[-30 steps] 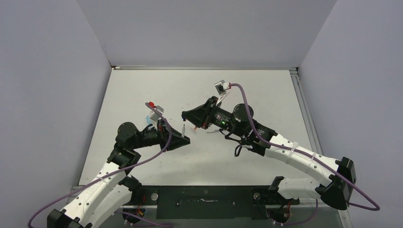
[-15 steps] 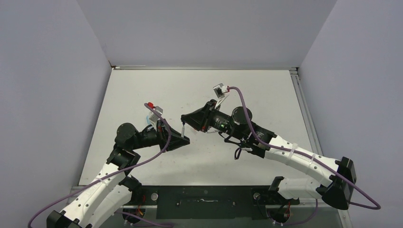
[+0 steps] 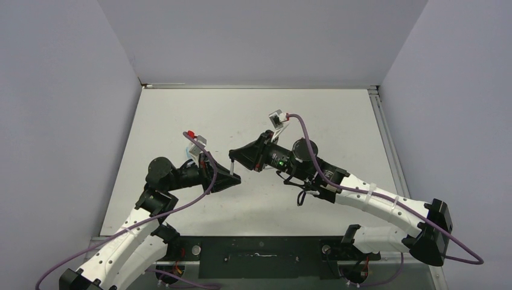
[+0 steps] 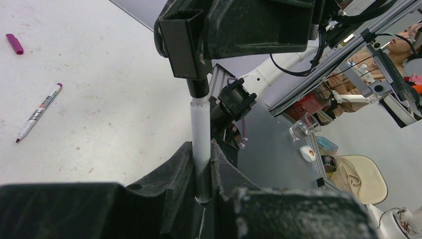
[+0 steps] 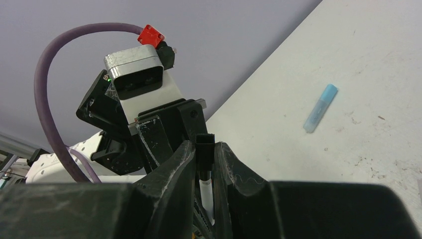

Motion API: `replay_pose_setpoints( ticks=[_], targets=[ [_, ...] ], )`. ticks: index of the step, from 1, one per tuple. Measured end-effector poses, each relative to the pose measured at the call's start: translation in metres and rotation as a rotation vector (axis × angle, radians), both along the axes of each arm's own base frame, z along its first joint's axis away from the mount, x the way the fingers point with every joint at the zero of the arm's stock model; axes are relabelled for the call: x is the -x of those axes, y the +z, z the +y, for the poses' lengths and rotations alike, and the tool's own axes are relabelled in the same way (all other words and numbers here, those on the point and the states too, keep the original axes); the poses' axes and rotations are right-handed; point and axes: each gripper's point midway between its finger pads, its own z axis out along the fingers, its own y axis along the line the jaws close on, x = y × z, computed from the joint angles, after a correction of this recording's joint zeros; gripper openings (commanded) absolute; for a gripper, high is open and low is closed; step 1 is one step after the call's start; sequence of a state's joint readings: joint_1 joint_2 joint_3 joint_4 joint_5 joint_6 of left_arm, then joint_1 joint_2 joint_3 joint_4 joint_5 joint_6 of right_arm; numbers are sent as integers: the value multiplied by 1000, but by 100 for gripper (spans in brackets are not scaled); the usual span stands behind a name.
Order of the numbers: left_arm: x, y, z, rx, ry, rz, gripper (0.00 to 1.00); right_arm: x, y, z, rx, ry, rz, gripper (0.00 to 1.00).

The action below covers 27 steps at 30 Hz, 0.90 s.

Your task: Insert the pens into the pen caps

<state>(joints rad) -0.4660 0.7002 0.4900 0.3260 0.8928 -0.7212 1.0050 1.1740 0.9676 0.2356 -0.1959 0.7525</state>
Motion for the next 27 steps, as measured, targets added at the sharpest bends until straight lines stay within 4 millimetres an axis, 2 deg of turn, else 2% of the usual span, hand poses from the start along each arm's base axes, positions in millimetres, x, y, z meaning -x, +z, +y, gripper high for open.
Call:
replay_pose_setpoints(
  ticks=[27],
  targets=[
    [4, 1, 2, 6, 3, -11, 0, 11, 0, 5, 17, -56, -64, 5]
  ],
)
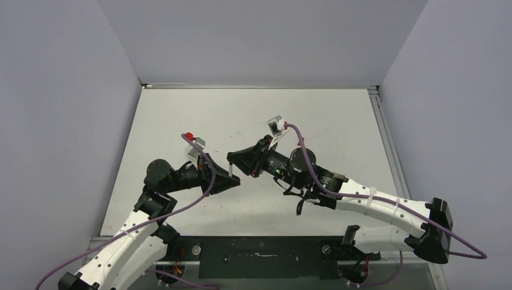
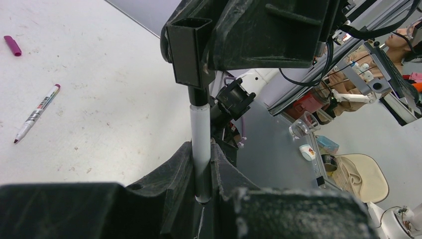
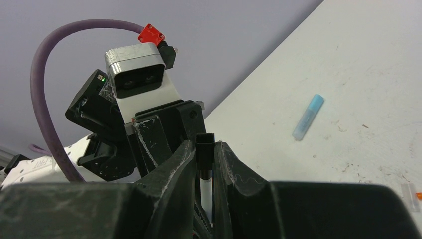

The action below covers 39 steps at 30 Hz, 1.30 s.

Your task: Insert the pens into the pen caps

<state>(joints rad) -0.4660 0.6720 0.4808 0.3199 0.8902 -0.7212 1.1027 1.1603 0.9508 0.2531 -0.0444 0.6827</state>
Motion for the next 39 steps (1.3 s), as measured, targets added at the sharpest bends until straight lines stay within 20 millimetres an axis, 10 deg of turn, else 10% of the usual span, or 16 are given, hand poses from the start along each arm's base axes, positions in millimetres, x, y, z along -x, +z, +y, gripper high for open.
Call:
replay_pose_setpoints(
  ticks=[39],
  targets=[
    [-7, 45, -4, -97, -43, -71, 0, 3, 44, -6, -22, -33, -118, 5]
  ],
)
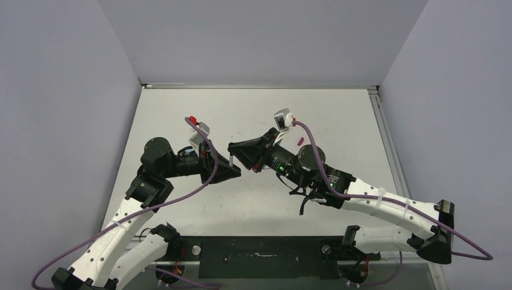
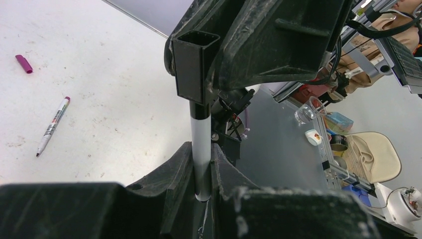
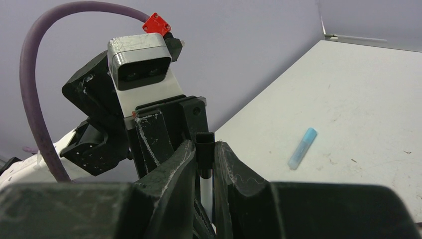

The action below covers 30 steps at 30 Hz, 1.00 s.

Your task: Insert the pens into the pen caps

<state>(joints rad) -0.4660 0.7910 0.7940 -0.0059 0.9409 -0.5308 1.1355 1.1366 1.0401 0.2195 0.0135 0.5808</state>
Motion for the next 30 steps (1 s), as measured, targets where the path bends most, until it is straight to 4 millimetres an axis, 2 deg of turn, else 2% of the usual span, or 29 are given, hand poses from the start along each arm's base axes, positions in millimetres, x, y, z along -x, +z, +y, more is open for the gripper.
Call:
replay_pose_setpoints(
  ticks=[10, 16, 27, 30],
  targets=[
    [5, -11, 3, -3, 12, 18, 0, 2, -7, 1, 39, -31, 31, 5],
    [4, -25, 6, -16, 43, 38, 0, 0, -20, 5, 101, -51, 55, 11],
    [-2, -39, 9, -31, 87, 63, 0, -3, -30, 9, 186, -78, 62, 39],
    [-4, -44, 9, -38, 101, 72, 0, -4, -26, 8, 212, -87, 43, 47]
  ],
)
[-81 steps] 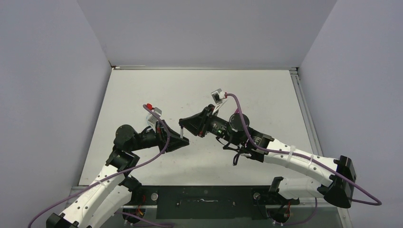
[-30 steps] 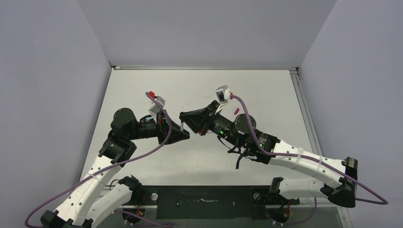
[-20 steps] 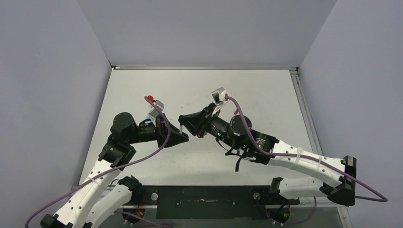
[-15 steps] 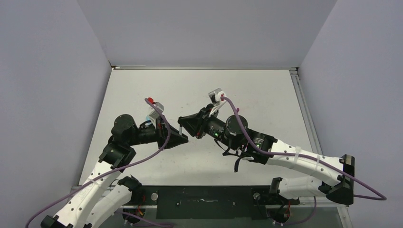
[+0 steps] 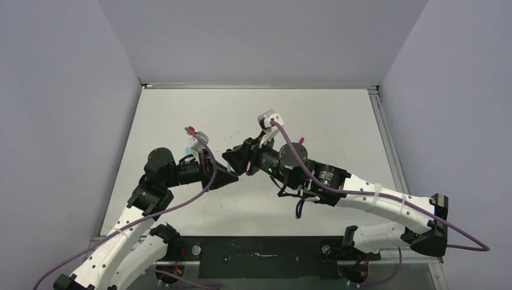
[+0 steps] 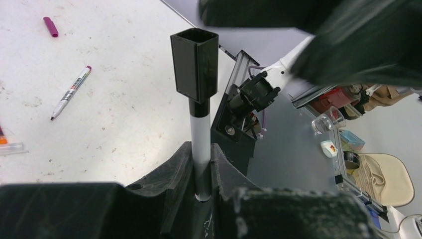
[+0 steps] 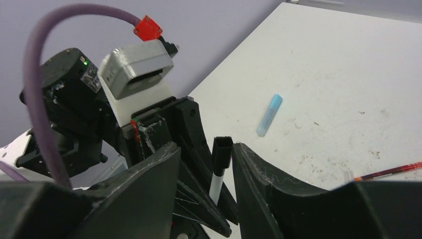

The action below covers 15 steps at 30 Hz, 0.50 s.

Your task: Insert the pens into the pen caps

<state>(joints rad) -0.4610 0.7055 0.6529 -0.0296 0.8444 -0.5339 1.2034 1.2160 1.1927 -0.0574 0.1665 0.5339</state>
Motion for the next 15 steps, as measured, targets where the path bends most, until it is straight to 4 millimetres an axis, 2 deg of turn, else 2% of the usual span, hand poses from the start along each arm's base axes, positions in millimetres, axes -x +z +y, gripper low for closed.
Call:
replay_pose_setpoints(
  ticks=[3, 7, 12, 15],
  targets=[
    [-2, -7, 1, -17, 17, 16, 0, -3, 15, -3, 1, -17, -33, 52],
    [-8, -17, 4, -47, 56, 37, 0, -11, 34, -15, 12, -75, -86, 55],
    [-22, -36, 10, -117, 138, 74, 0, -27, 37, -40, 97, -195, -118, 57],
    [-37, -50, 16, -184, 214, 112, 0, -35, 29, -54, 164, -264, -123, 58]
  ],
)
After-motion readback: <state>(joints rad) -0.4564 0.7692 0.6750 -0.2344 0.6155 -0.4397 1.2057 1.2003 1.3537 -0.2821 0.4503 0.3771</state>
